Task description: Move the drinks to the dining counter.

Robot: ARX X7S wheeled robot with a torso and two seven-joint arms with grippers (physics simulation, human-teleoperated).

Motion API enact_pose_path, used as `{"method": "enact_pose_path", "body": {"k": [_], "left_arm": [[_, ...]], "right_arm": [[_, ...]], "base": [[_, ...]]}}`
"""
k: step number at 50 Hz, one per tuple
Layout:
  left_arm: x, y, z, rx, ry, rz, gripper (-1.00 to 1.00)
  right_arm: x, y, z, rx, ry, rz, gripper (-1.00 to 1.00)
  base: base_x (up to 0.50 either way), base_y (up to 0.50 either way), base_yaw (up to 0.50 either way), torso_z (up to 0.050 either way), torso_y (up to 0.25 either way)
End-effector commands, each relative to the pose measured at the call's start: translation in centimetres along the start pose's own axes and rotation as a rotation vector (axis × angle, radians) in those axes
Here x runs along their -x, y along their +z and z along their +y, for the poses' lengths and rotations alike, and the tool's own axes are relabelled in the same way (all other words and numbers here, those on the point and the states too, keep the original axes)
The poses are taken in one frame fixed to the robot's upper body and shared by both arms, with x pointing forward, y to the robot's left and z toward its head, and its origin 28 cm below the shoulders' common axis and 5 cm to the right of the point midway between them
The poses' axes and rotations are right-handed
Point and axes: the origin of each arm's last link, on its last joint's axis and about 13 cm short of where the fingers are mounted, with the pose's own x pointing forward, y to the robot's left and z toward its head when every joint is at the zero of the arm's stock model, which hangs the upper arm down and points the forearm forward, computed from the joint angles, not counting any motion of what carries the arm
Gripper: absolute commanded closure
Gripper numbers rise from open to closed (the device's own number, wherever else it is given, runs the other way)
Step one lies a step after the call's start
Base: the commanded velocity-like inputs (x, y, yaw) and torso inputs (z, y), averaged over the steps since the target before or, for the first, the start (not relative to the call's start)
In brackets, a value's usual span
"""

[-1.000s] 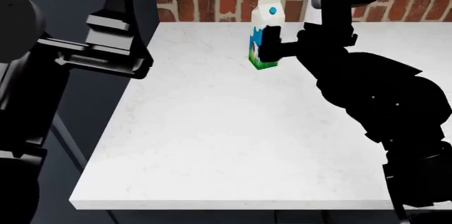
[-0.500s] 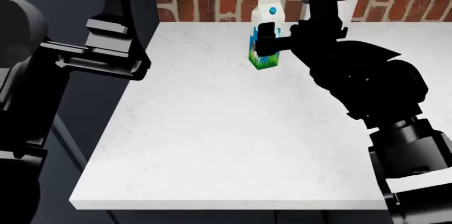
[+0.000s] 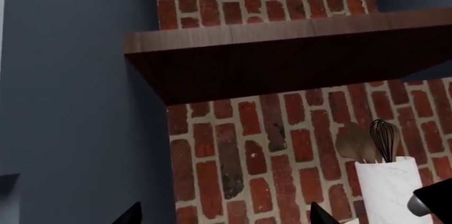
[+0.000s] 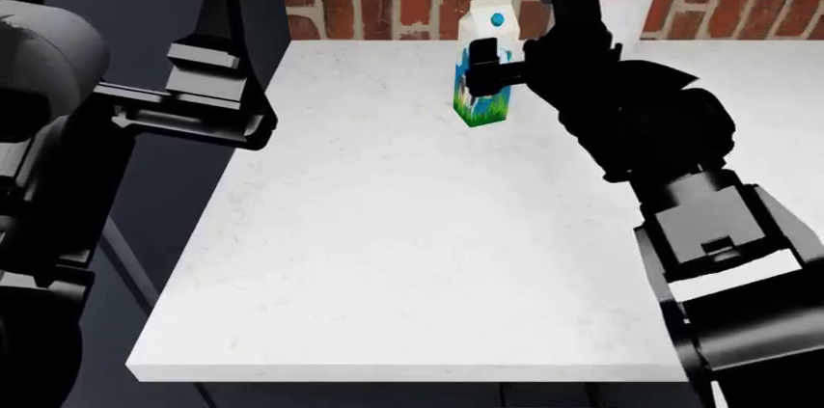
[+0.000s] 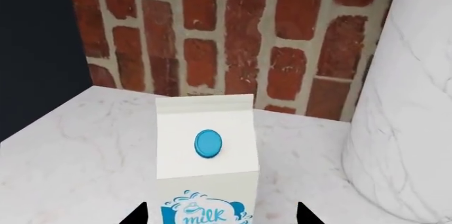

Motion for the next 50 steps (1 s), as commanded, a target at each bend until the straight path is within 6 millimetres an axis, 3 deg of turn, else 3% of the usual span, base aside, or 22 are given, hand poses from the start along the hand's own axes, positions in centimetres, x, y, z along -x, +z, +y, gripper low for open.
{"method": "enact_pose_path", "body": {"k": [1,16,36,50], "left_arm": [[0.0,-0.2,0.1,-0.002,0.003,0.007,-1.0],[-0.1,-0.4,0.1,-0.002,0.002,0.015,-1.0],[0.1,-0.9,0.3,-0.004,0.014,0.03,-1.0],[0.1,-1.0,0.2,-0.012,0.013,0.035,-1.0]], "right_arm": [[-0.9,-0.4,-0.4,-0.003,0.009,0.038,-1.0],[-1.2,-0.8,0.6,0.032,0.158,0.071,-1.0],[-0.8,-1.2,-1.2,-0.002,0.068,0.07,-1.0],[-0.8,-1.2,-0.8,0.011,0.079,0.081,-1.0]], "base": [[0.0,0.0,0.0,0.0,0.0],[0.0,0.0,0.0,0.0,0.0],[0.0,0.0,0.0,0.0,0.0],[0.0,0.0,0.0,0.0,0.0]]}}
